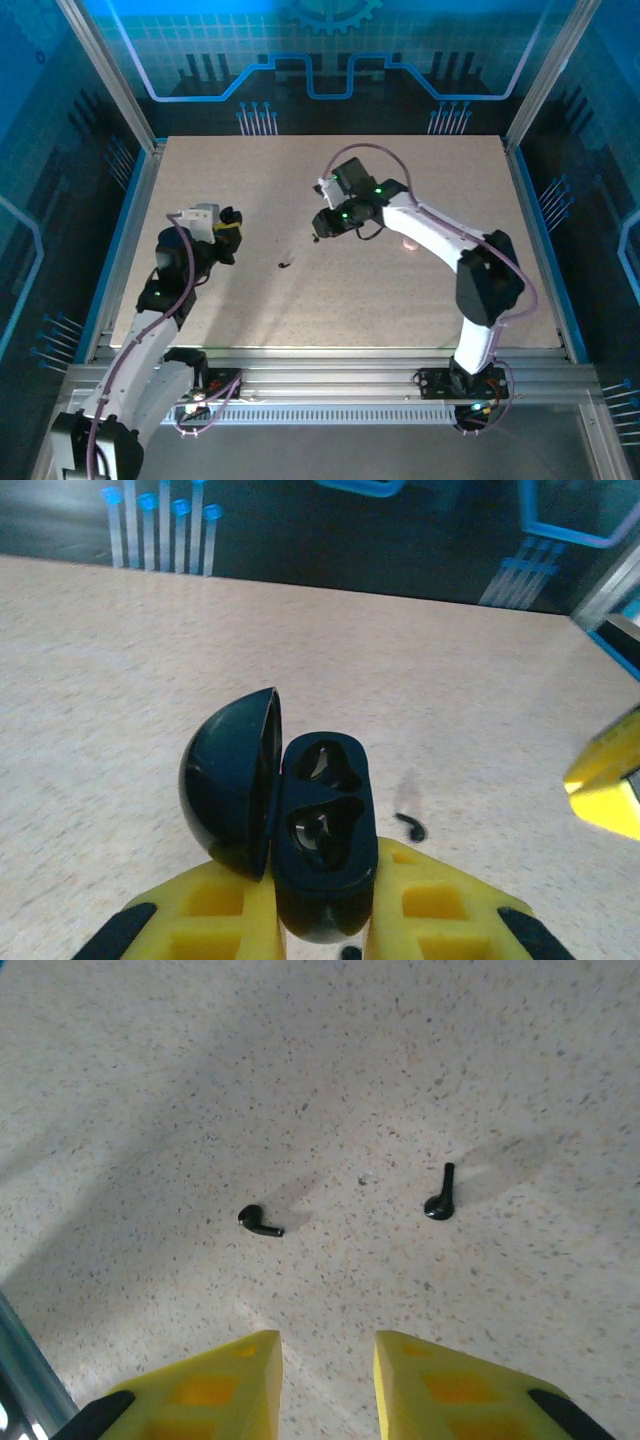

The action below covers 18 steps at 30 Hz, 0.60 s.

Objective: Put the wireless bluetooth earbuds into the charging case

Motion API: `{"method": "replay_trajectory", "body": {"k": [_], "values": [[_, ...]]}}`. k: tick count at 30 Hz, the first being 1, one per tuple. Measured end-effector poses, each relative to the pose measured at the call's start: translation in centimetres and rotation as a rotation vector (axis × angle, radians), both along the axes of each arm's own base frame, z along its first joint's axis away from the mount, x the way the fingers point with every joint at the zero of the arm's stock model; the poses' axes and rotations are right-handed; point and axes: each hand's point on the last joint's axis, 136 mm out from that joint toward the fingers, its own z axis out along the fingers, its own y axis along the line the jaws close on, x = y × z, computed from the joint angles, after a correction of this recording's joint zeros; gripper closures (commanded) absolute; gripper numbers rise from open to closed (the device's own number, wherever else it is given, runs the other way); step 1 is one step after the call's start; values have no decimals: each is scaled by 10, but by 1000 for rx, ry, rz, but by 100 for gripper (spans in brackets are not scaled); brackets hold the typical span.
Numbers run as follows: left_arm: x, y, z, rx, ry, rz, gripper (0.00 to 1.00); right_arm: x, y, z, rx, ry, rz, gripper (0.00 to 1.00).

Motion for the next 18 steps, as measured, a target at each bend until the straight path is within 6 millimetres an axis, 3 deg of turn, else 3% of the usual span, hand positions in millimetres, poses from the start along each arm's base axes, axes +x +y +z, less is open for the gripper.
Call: {"method": "replay_trajectory", "body": {"k": [4,9,13,18], "values": [[-2,22,-9,-14,49,100,89,-12,39,-11,-46,5,106,68],[-5,38,-13,-18,72,169,89,-37,81,-26,-114,-138,470,63],[-6,43,-17,-25,90,192,88,-50,84,-43,-153,-241,766,61],[-7,47,-17,-21,93,209,88,-52,80,-64,-194,-361,1058,61]]}}
